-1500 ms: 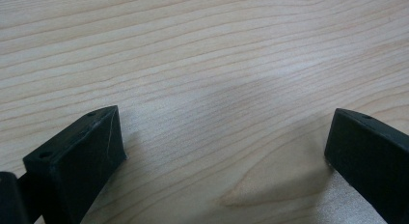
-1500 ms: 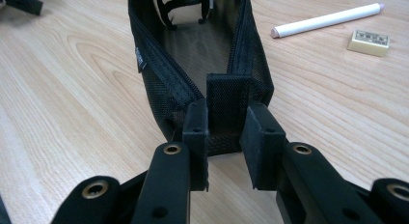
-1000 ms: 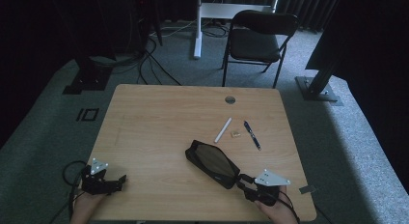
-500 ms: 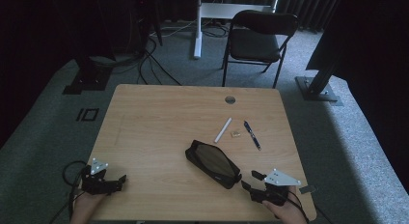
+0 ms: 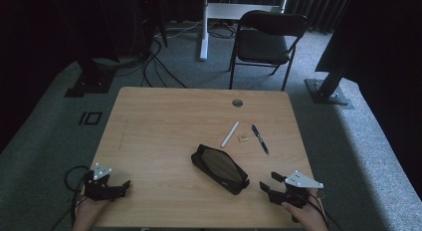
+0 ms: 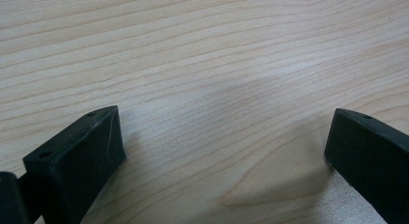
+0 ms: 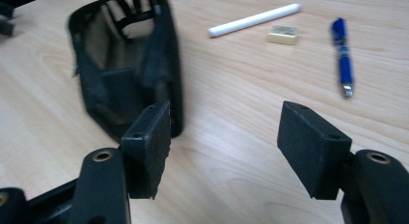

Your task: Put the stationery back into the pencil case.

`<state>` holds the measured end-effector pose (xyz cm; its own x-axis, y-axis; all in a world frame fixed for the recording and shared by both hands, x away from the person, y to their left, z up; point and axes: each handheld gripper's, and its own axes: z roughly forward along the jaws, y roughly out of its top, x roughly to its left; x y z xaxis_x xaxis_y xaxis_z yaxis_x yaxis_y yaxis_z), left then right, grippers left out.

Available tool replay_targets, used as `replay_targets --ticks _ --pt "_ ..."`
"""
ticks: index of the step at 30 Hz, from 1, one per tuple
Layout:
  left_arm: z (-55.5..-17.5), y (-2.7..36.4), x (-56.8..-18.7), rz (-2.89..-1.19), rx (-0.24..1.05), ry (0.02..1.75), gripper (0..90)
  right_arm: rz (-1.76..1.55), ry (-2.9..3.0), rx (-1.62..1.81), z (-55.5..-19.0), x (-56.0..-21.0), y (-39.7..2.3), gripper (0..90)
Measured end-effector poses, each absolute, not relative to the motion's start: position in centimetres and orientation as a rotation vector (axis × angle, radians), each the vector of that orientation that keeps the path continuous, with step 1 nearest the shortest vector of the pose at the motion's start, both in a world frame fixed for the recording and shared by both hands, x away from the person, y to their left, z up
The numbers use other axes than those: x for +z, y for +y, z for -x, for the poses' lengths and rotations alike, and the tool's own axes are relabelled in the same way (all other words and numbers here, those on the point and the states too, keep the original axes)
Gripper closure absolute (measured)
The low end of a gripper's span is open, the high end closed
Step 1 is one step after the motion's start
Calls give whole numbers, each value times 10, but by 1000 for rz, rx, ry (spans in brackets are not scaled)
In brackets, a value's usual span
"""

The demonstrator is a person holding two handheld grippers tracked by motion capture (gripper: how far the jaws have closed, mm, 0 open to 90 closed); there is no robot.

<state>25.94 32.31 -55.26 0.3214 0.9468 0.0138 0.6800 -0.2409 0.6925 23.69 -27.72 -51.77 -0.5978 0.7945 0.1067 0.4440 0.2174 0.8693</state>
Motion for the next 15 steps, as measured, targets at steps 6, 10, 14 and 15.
replay_targets --ticks 6,10,14,15 --pt "-259 323 -553 -2006 591 1429 3 -1205 2064 1304 -248 -518 -290 358" --pt "-259 323 -553 -2006 591 1429 2 -1238 2024 1280 -256 -521 -298 361" --pt "-259 323 -553 -2006 591 1429 2 -1262 2000 1251 -264 -522 -303 362" --pt "-259 323 -553 -2006 591 1429 3 -1264 1992 1242 -267 -522 -305 362"
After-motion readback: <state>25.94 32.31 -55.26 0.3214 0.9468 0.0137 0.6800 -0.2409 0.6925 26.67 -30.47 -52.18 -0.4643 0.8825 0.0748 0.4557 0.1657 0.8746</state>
